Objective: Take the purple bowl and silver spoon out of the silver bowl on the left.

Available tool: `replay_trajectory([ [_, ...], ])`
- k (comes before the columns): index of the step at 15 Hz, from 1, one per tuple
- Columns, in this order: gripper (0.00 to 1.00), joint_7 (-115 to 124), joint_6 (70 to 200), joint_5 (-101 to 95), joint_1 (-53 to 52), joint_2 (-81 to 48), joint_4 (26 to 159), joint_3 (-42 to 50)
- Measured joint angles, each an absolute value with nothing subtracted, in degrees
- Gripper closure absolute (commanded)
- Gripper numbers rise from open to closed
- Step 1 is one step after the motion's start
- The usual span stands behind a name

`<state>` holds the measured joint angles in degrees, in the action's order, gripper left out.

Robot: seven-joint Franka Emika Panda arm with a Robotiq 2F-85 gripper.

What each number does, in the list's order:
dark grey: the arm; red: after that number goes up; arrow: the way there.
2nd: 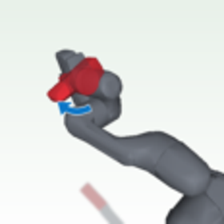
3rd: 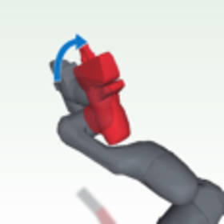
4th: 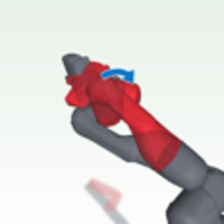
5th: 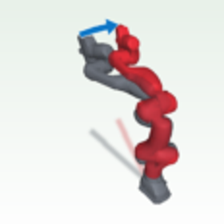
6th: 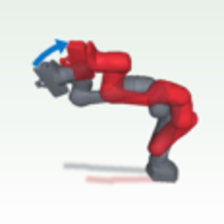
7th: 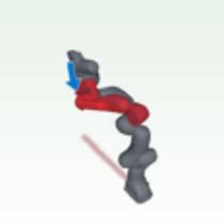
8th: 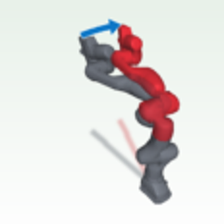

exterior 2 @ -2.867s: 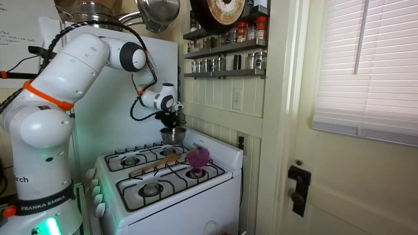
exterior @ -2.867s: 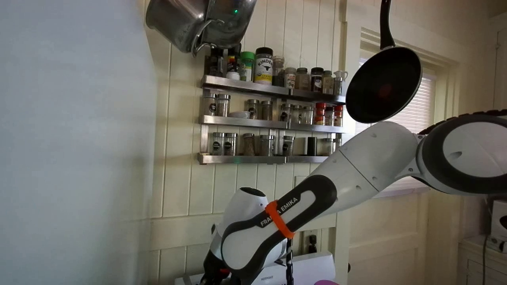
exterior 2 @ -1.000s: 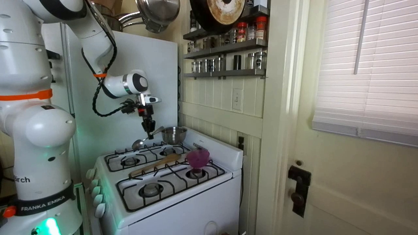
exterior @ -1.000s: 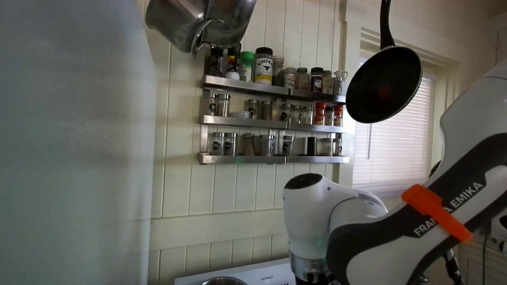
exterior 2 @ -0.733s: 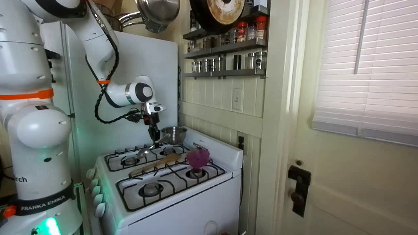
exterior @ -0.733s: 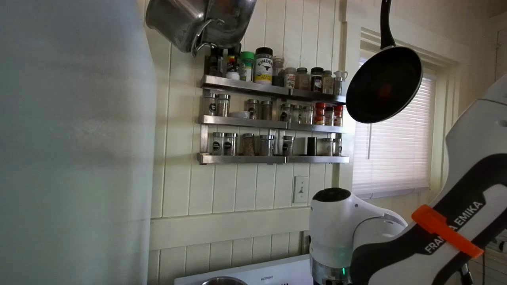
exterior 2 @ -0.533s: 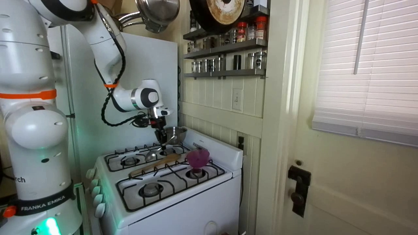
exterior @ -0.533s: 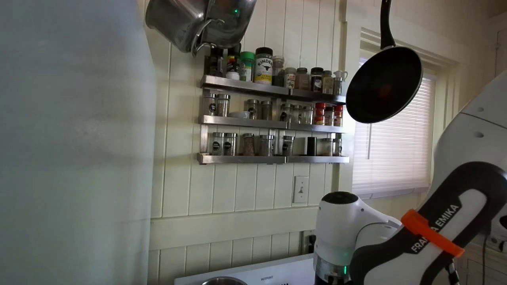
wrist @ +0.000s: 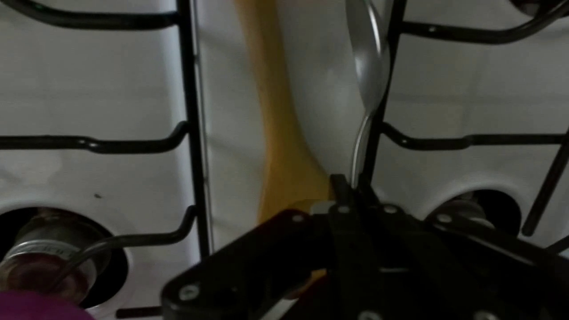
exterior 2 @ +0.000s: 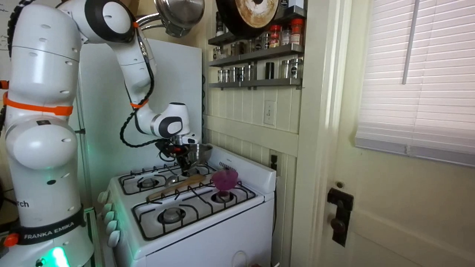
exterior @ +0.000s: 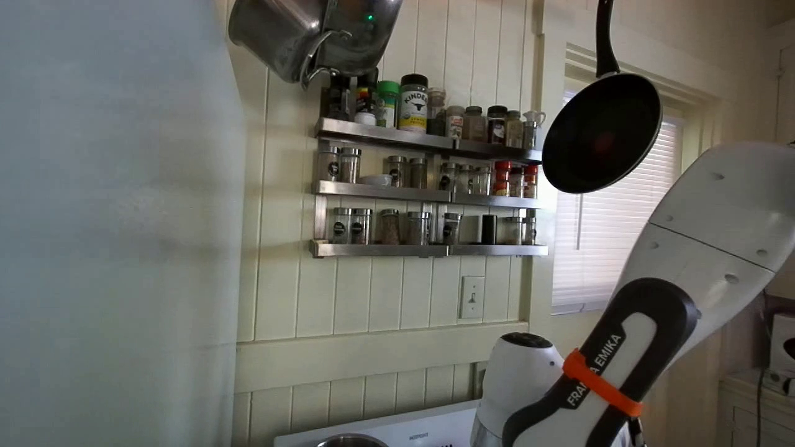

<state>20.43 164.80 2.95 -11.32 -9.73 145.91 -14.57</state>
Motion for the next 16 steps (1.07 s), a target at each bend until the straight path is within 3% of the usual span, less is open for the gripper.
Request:
replay_trajectory([
  [16,0.99,0.7,154.7,21.1,-7.5,-13.4,142.0,-18.3],
])
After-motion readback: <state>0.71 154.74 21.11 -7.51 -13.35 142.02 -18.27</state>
